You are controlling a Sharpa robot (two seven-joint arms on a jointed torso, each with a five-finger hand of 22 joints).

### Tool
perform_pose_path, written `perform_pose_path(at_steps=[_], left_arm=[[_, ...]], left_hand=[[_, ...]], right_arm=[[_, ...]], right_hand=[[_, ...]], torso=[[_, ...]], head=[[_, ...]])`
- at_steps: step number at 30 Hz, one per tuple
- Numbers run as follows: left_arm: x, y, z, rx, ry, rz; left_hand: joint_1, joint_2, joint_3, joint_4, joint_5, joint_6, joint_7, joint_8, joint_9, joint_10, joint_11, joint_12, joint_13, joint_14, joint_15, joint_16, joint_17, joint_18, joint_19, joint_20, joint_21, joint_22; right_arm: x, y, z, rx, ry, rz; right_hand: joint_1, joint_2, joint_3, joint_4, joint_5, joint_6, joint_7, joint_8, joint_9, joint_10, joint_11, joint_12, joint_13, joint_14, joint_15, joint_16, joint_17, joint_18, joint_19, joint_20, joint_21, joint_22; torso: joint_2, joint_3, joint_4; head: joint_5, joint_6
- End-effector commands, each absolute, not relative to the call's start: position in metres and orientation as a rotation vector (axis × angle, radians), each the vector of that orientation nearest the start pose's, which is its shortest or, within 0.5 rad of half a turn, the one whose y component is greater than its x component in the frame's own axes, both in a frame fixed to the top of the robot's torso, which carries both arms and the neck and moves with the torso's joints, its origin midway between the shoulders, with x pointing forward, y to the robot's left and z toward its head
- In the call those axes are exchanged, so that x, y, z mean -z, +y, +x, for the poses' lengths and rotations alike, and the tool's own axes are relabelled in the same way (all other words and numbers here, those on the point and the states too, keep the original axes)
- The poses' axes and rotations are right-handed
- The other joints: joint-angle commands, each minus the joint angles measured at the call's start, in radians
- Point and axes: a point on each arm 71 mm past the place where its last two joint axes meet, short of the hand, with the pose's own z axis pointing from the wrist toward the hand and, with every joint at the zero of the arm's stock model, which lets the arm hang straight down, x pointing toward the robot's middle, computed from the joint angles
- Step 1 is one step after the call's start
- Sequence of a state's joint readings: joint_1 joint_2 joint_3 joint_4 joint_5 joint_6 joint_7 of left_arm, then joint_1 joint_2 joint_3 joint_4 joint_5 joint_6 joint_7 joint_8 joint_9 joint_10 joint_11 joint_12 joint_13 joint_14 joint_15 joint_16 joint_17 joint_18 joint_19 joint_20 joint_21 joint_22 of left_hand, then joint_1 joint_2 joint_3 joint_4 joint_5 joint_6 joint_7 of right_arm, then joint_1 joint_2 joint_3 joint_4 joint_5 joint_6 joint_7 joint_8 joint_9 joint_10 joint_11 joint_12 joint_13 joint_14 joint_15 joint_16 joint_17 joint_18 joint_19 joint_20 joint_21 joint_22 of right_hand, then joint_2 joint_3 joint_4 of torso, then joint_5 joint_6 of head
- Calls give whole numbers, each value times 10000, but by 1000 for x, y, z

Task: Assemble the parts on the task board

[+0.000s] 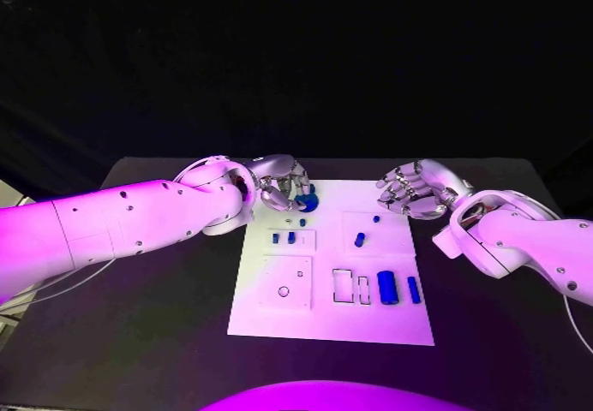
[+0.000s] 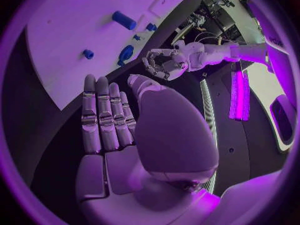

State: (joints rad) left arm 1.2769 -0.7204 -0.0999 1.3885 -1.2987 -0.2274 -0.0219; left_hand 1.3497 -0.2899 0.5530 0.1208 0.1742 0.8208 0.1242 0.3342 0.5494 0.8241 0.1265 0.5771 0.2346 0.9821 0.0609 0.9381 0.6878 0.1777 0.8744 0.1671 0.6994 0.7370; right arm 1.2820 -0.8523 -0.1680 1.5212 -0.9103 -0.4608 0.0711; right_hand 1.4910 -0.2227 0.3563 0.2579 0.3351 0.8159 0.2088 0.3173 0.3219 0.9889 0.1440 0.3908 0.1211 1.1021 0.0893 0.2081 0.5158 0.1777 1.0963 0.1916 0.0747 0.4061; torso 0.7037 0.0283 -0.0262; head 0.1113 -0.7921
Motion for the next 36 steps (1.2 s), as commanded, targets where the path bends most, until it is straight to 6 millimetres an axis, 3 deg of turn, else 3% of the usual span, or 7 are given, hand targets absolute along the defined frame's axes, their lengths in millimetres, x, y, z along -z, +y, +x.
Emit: perform_pose_path(at_steps=[1, 9, 26, 36], left_arm=[[188, 165, 510, 6845, 18143, 2968], [195, 159, 510, 6660, 18415, 3412], [208, 155, 513, 6251, 18757, 3589], [212, 153, 515, 6222, 18923, 3595]], left_hand=[[-46, 47, -420, 77, -60, 97, -88, -69, -128, 182, -93, -45, -99, 92, -36, 206, -12, 60, 195, -25, -94, -100], [327, 159, -1026, 351, -64, 386, -84, -173, -407, 589, -170, -71, -287, 395, -130, 903, 62, 55, 649, -134, -11, -88], [787, 227, -802, 381, -17, 606, -51, -280, -603, 772, -208, -170, -397, 487, -180, 1567, 158, 43, 786, -217, 348, 211], [947, 310, -626, 350, -17, 731, -39, -301, -654, 839, -226, -200, -426, 428, -192, 1705, 148, 41, 735, -229, 473, 341]], right_arm=[[184, -210, 485, -9412, 16401, 2646], [184, -209, 485, -9452, 16404, 2631], [184, -207, 484, -9489, 16434, 2610], [184, -206, 484, -9505, 16445, 2595]], right_hand=[[19, -68, 45, -3, 52, 23, 7, 65, 1, -3, 14, -29, -15, -25, 43, -45, -8, -3, -73, 20, -13, -9], [14, -73, 61, -10, 50, 20, 11, 65, -1, -15, 18, -37, -29, -38, 48, -60, -12, -5, -84, 23, -16, -14], [8, -74, 73, -14, 49, 18, 14, 65, -2, -21, 22, -40, -39, -42, 50, -69, -15, -6, -90, 24, -17, -18], [8, -74, 73, -14, 49, 18, 14, 65, -2, -21, 22, -40, -39, -42, 50, -69, -15, -6, -90, 24, -17, -18]], torso=[[2, -5, -9], [4, 0, -2], [6, -22, 1], [3, -15, 4]], head=[[-21, 28], [-21, 49], [-45, 76], [-31, 93]])
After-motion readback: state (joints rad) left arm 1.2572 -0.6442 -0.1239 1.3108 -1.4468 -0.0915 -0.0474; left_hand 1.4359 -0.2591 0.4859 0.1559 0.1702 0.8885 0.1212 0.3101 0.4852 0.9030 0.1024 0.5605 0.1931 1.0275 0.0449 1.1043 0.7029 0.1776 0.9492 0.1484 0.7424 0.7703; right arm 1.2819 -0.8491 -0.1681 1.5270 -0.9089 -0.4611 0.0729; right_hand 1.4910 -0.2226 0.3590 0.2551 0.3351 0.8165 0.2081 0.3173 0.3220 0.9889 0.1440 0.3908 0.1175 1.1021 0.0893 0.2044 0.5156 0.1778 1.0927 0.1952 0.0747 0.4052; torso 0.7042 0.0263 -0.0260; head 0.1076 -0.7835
